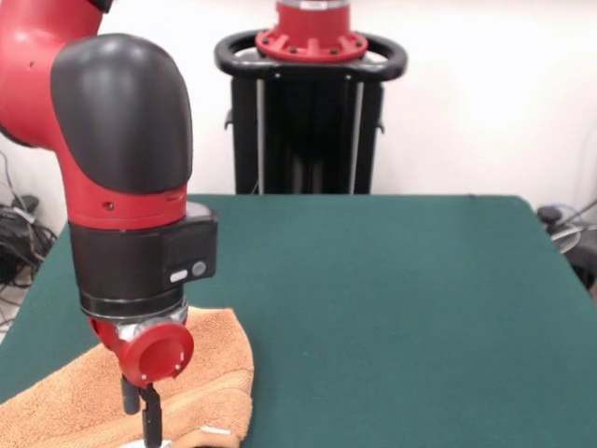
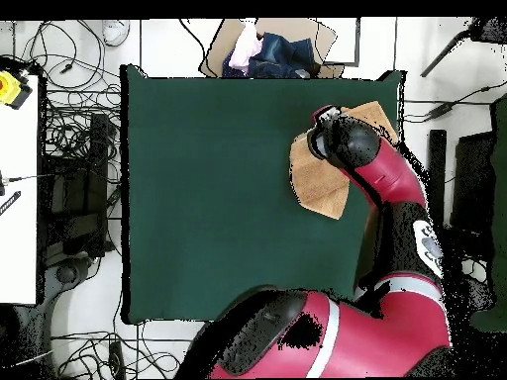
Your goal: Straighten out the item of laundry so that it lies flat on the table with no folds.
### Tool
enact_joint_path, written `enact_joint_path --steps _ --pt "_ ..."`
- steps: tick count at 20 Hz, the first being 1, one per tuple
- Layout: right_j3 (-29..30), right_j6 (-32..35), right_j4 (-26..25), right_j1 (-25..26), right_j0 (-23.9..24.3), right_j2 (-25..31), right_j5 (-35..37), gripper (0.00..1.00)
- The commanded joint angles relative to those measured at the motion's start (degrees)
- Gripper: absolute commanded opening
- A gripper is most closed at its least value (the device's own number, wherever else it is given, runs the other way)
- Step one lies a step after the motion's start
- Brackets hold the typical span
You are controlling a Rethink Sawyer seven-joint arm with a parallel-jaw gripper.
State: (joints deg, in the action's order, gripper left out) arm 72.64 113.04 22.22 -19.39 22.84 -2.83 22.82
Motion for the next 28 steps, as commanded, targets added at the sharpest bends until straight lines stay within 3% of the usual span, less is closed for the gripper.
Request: enact_joint_path --steps 1,4,6,8,16,28 --pt "4.30 9.41 -0.78 -3.06 -1.72 -1.17 6.59 1.00" --pt "6.29 8.84 -0.37 -3.81 -1.21 0.40 4.74 1.00" --pt "10.22 8.24 2.69 -4.92 1.39 6.12 7.12 1.00" --pt "12.16 7.93 3.52 -5.52 2.08 8.34 5.82 1.00" --pt "16.16 10.60 6.94 -7.23 1.64 11.24 4.48 1.00" --pt "16.85 12.16 10.17 -2.81 1.21 14.98 -4.35 1.00"
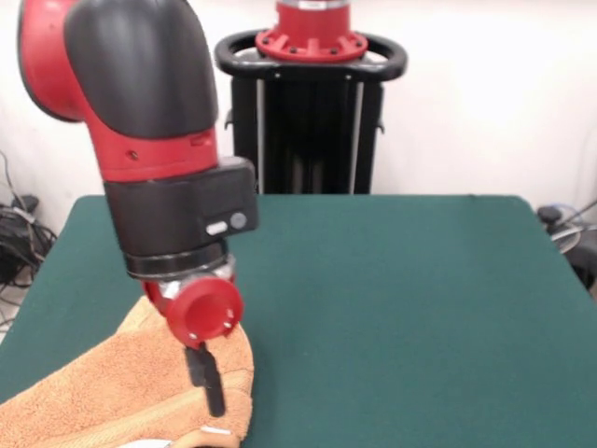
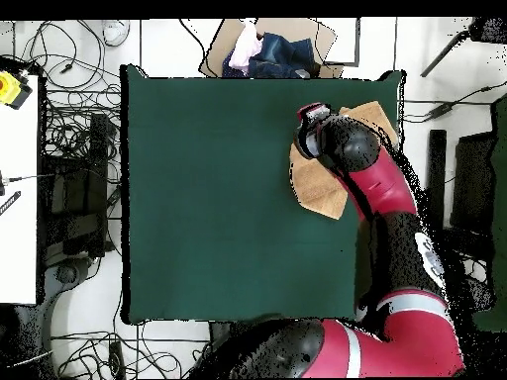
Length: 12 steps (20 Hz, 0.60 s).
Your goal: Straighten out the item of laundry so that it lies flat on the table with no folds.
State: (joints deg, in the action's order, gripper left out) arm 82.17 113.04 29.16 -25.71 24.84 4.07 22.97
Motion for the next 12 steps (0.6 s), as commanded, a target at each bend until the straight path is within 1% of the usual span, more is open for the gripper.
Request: enact_joint_path --steps 1,4,8,12 --pt "7.06 12.44 3.37 3.69 -1.17 7.89 -4.59 1.00" --pt "6.75 12.96 3.73 4.13 -1.83 8.07 -5.25 1.00" --pt "6.92 13.29 3.93 5.34 -1.44 10.34 -7.98 1.00" --pt "5.69 14.71 4.26 6.58 -3.24 8.53 -8.79 1.00"
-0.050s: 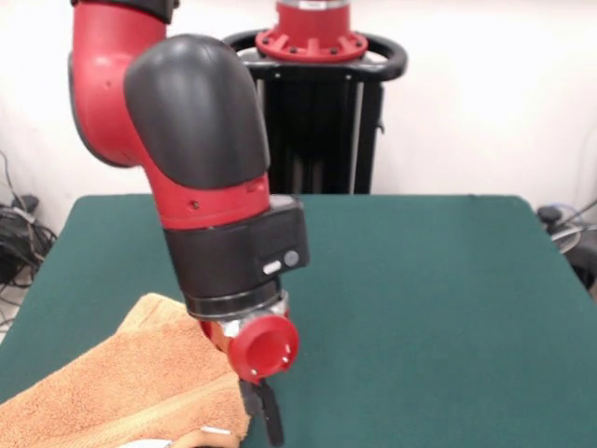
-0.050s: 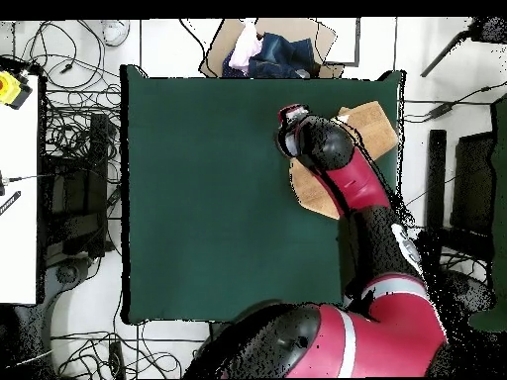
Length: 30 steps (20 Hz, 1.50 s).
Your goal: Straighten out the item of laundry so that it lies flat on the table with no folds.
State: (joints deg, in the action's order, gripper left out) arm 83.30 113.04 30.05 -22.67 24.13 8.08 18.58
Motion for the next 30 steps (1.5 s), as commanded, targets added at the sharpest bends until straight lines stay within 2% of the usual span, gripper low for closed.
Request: enact_joint_path --steps 1,6,15,17,22,25,30 --pt "4.30 14.71 3.34 4.00 -2.65 4.39 -4.90 1.00" --pt "3.10 14.39 3.35 5.73 -3.00 3.75 -6.14 1.00" --pt "3.04 14.22 3.34 5.71 -3.62 2.04 -5.27 1.00" --pt "4.20 14.73 3.30 3.69 -4.25 0.42 -3.34 1.00" --pt "8.85 14.62 0.93 -5.50 -5.24 -6.61 7.67 1.00" --pt "11.16 11.70 -0.60 -7.71 -3.42 -7.52 10.23 1.00" --pt "13.90 8.30 -2.38 -9.44 -1.30 -8.55 10.45 1.00"
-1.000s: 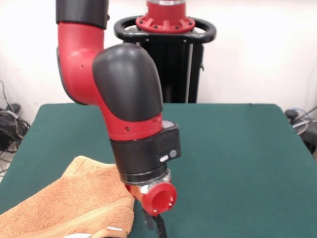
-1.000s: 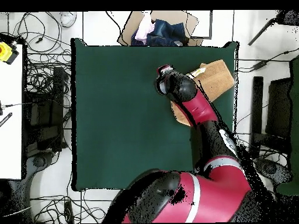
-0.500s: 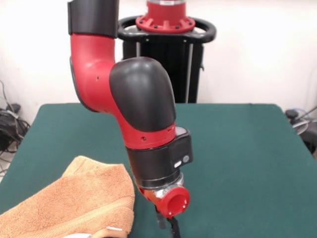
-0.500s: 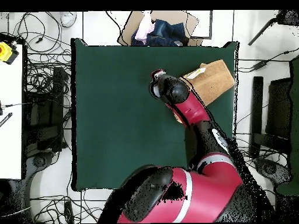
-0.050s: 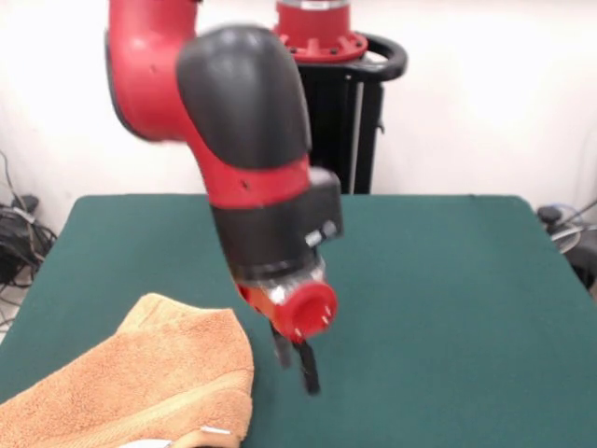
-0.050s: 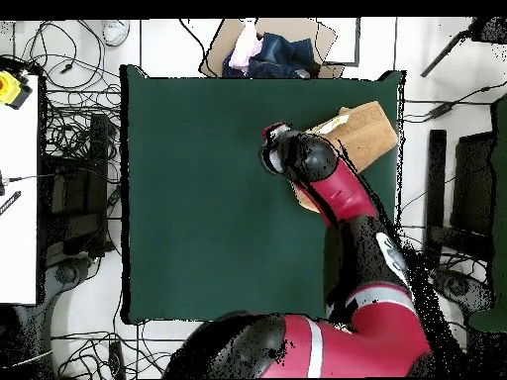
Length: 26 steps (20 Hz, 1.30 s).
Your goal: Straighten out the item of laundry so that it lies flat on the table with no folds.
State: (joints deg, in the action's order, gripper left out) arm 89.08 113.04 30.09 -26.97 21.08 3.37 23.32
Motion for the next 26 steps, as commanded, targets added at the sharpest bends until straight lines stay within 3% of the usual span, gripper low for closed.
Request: enact_joint_path --steps 1,5,13,26 --pt "8.35 7.74 -2.71 -5.35 2.10 -3.98 5.85 1.00" --pt "9.17 6.45 -3.27 -5.14 3.41 -3.30 4.10 1.00" --pt "7.91 5.70 -3.83 0.43 6.47 2.17 -4.83 1.00" --pt "0.77 12.15 0.31 5.60 0.59 0.09 -6.38 1.00"
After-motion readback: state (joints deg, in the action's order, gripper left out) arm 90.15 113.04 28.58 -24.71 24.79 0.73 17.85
